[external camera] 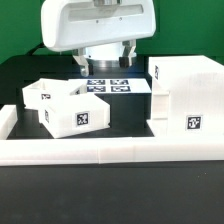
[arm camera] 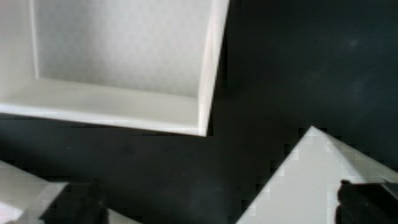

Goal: Assemble drawer

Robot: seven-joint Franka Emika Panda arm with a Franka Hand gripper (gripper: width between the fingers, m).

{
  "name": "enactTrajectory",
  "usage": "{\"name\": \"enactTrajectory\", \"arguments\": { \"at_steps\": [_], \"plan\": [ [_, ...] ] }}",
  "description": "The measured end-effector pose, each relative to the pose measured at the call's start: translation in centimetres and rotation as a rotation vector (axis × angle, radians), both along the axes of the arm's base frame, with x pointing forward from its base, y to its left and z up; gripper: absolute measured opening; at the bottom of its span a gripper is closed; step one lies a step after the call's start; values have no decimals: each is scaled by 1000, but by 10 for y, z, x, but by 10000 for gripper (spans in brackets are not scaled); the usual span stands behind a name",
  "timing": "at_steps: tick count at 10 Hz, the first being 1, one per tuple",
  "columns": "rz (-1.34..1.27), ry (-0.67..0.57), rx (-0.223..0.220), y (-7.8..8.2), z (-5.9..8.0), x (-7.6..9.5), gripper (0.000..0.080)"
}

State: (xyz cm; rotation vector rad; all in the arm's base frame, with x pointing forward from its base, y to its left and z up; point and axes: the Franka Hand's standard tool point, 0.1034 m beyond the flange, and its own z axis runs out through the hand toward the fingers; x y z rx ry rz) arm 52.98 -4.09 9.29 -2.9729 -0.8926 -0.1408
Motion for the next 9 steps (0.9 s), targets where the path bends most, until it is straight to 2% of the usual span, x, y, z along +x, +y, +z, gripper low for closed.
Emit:
{"name": "enactTrajectory", "arguments": {
  "at_steps": [2, 5, 6, 9],
  "plan": [
    [-9, 3, -3, -5, -10, -7, 649],
    [-23, 34, -5, -13, -43, -20, 649],
    [-27, 46, -2, -14, -49, -23, 649],
    [-26, 45, -2, -13, -49, -22, 649]
  ]
}}
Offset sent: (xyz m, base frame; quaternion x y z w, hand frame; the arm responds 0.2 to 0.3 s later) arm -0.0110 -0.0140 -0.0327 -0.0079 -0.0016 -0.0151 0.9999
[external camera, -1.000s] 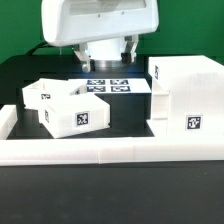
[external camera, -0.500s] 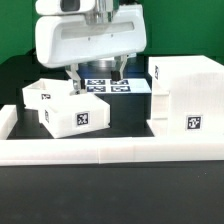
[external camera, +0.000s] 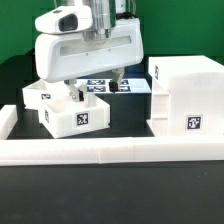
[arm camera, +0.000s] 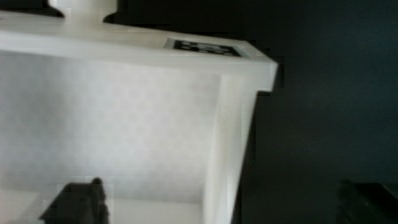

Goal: Assemble drawer

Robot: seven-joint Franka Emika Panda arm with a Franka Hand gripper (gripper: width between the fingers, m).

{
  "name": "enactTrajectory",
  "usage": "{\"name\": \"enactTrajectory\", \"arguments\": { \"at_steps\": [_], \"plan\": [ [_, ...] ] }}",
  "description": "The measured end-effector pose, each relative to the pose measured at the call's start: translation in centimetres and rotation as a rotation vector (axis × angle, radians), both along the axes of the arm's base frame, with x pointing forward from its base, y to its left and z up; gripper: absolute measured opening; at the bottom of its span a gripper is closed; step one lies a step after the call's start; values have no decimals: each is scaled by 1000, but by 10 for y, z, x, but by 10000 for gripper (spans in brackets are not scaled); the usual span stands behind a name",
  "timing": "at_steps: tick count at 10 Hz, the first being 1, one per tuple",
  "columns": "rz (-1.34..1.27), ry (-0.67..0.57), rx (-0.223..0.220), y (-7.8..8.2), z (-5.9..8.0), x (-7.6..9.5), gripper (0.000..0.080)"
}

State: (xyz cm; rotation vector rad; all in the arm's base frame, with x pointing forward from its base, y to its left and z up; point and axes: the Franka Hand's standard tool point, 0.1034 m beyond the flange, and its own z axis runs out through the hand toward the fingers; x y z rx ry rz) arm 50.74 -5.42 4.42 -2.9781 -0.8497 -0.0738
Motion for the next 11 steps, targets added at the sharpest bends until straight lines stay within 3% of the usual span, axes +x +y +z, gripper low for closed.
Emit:
{"name": "enactTrajectory", "arguments": {
  "at_steps": [2, 4, 9, 10, 11],
  "plan": [
    [-9, 0, 0, -4, -3, -2, 649],
    [-20, -8, -9, -6, -23, -17, 649],
    [-23, -12, -15, -7, -38, -24, 649],
    [-22, -11, -15, -6, -38, -24, 528],
    [-22, -12, -15, -6, -38, -23, 528]
  ]
}}
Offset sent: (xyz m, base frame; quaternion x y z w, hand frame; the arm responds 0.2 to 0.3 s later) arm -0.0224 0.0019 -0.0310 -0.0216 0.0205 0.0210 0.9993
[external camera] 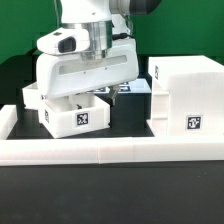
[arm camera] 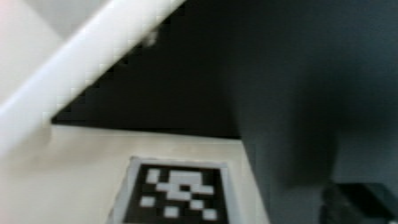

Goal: Assemble drawer

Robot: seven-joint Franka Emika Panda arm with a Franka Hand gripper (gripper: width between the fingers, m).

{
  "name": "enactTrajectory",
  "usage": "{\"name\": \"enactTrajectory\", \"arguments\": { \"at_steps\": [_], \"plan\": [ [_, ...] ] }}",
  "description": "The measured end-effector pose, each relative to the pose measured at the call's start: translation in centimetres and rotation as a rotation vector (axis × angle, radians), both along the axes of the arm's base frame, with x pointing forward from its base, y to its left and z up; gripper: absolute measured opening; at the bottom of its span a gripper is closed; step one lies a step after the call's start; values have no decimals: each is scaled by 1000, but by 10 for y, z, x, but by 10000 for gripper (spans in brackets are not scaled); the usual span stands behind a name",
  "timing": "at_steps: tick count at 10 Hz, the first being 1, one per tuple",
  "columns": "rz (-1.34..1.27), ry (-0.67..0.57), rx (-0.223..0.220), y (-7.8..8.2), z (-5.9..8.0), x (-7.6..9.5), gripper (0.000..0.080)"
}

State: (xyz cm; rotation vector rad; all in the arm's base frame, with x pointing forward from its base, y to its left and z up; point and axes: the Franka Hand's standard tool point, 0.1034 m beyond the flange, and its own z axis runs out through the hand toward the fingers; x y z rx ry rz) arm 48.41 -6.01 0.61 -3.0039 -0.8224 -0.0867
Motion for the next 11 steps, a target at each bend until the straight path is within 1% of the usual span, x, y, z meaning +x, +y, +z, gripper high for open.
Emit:
{"name": "enactTrajectory", "arguments": {
  "at_steps": [2, 3, 4, 5, 11],
  "plan": [
    [0, -2, 0, 0, 1, 1, 255],
    [0, -3, 0, 0, 1, 2, 255],
    [0, -5, 0, 0, 2, 3, 80],
    [1, -6, 0, 1, 2, 4, 41],
    [1, -5, 0, 1, 2, 4, 41]
  ]
}}
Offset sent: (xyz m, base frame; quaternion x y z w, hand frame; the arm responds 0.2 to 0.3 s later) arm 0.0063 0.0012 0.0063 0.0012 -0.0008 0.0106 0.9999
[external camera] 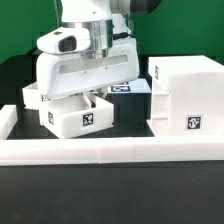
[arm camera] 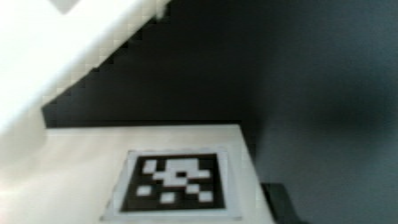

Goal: Assemble drawer

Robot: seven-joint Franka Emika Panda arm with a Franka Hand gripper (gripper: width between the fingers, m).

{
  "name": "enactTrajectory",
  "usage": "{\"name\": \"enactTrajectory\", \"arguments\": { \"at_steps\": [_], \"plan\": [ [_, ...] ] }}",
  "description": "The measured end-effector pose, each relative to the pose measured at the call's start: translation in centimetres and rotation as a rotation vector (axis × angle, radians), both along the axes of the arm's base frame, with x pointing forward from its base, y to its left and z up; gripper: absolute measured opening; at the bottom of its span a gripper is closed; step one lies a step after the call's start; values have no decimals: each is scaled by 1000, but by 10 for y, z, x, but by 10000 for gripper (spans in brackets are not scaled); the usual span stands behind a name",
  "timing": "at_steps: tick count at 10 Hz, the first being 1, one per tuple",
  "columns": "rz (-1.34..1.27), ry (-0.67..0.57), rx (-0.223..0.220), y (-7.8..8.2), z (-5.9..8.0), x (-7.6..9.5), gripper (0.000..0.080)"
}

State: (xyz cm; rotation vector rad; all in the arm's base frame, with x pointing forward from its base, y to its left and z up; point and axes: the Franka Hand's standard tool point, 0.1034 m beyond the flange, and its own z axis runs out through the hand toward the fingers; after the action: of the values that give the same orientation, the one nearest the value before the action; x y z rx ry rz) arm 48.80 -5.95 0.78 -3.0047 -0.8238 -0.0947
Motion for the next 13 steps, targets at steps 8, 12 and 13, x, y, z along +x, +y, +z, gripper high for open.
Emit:
{"name": "enactTrajectory", "arguments": {
  "at_steps": [8, 12, 13],
  "plan": [
    [240, 21, -15, 16, 8, -4, 42],
    [647, 16, -63, 21, 15, 13, 42],
    [712, 24, -70, 22, 15, 15, 42]
  ]
}}
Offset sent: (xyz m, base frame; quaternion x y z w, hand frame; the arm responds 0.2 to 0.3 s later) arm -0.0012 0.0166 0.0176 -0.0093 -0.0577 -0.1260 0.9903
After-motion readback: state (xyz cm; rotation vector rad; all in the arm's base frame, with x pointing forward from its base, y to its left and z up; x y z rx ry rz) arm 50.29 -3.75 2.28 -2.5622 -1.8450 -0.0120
